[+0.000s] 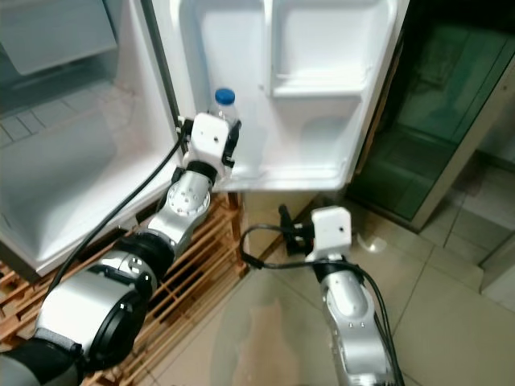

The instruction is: Restocking fridge

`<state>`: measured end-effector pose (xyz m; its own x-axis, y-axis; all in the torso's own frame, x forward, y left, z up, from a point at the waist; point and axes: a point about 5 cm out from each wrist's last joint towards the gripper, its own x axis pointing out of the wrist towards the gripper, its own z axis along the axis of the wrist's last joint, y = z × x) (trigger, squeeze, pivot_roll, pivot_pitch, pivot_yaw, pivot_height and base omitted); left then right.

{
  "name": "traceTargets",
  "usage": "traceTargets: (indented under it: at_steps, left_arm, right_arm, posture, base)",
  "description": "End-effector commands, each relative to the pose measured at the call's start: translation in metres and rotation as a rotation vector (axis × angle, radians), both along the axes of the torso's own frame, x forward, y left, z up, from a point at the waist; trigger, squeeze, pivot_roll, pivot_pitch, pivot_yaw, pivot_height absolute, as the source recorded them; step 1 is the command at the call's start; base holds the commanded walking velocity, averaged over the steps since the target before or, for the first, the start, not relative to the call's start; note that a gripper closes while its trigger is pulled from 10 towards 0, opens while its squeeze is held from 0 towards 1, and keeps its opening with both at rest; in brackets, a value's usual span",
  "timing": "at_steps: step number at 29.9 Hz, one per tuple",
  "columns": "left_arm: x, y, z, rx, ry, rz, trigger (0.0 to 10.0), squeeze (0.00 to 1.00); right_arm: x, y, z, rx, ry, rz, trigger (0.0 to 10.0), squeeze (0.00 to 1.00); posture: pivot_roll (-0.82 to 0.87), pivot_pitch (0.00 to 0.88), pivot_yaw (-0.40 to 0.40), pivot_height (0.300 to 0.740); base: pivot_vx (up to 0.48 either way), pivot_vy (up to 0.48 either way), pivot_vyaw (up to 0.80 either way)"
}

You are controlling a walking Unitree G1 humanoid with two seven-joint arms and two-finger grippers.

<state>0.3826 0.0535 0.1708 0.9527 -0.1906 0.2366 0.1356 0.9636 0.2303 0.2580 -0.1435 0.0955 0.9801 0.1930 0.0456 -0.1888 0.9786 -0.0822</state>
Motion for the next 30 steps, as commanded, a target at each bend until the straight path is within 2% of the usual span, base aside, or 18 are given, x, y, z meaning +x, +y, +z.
traceTargets:
  at_steps: [1, 7, 15, 16, 17, 18, 19, 20, 21, 26, 30]
  left_arm:
    - [0.006, 0.004, 0.014, -0.023, -0.026, 0.023, 10.0, 0.00]
    - [0.010, -0.001, 0.031, -0.087, -0.046, -0.001, 10.0, 0.00]
    - [0.014, -0.002, 0.043, -0.218, -0.042, 0.023, 10.0, 0.00]
    - [0.014, -0.002, 0.044, -0.217, -0.047, 0.026, 10.0, 0.00]
    - [0.011, -0.008, 0.043, -0.150, -0.074, 0.014, 10.0, 0.00]
    - [0.011, -0.008, 0.043, -0.150, -0.074, 0.014, 10.0, 0.00]
    - [0.007, -0.016, 0.038, -0.061, -0.096, -0.006, 10.0, 0.00]
    - [0.006, -0.019, 0.035, -0.032, -0.100, -0.013, 10.0, 0.00]
    - [0.006, -0.019, 0.035, -0.032, -0.100, -0.013, 10.0, 0.00]
    - [0.000, -0.018, 0.010, 0.014, -0.030, 0.026, 10.0, 0.00]
    - [0.003, -0.009, 0.009, 0.005, -0.022, 0.074, 10.0, 0.00]
  right_arm:
    - [-0.001, 0.002, 0.004, 0.003, -0.003, -0.001, 10.0, 0.00]
    - [-0.008, 0.005, 0.010, -0.018, -0.024, 0.013, 10.0, 0.00]
    - [-0.026, 0.012, 0.028, -0.055, -0.053, 0.049, 10.0, 0.00]
    - [-0.027, 0.011, 0.029, -0.058, -0.050, 0.049, 10.0, 0.00]
    - [-0.032, 0.009, 0.030, -0.071, -0.041, 0.046, 10.0, 0.00]
    - [-0.032, 0.009, 0.030, -0.071, -0.041, 0.046, 10.0, 0.00]
    - [-0.037, 0.005, 0.031, -0.087, -0.037, 0.042, 10.0, 0.00]
    - [-0.039, 0.004, 0.032, -0.094, -0.037, 0.041, 10.0, 0.00]
    - [-0.039, 0.004, 0.032, -0.094, -0.037, 0.041, 10.0, 0.00]
    - [-0.044, -0.007, 0.035, -0.118, -0.021, 0.015, 10.0, 0.00]
    - [-0.043, -0.008, 0.038, -0.130, -0.015, 0.015, 10.0, 0.00]
  posture:
    - [-0.28, 0.000, 0.075, 0.740]
    - [-0.33, 0.022, 0.090, 0.740]
    - [-0.46, 0.126, 0.073, 0.740]
    - [-0.47, 0.132, 0.072, 0.740]
    - [-0.50, 0.161, 0.063, 0.740]
    - [-0.50, 0.161, 0.063, 0.740]
    - [-0.51, 0.169, 0.058, 0.740]
    - [-0.52, 0.171, 0.056, 0.740]
    - [-0.52, 0.171, 0.056, 0.740]
    - [-0.54, 0.156, 0.041, 0.740]
    - [-0.55, 0.149, 0.030, 0.740]
  base:
    - [0.000, 0.000, 0.00]
    - [0.000, 0.000, 0.00]
    - [0.000, 0.000, 0.00]
    - [0.000, 0.000, 0.00]
    - [0.000, 0.000, 0.00]
    - [0.000, 0.000, 0.00]
    - [0.000, 0.000, 0.00]
    - [0.000, 0.000, 0.00]
    - [0.000, 0.000, 0.00]
    - [0.000, 0.000, 0.00]
    - [0.000, 0.000, 0.00]
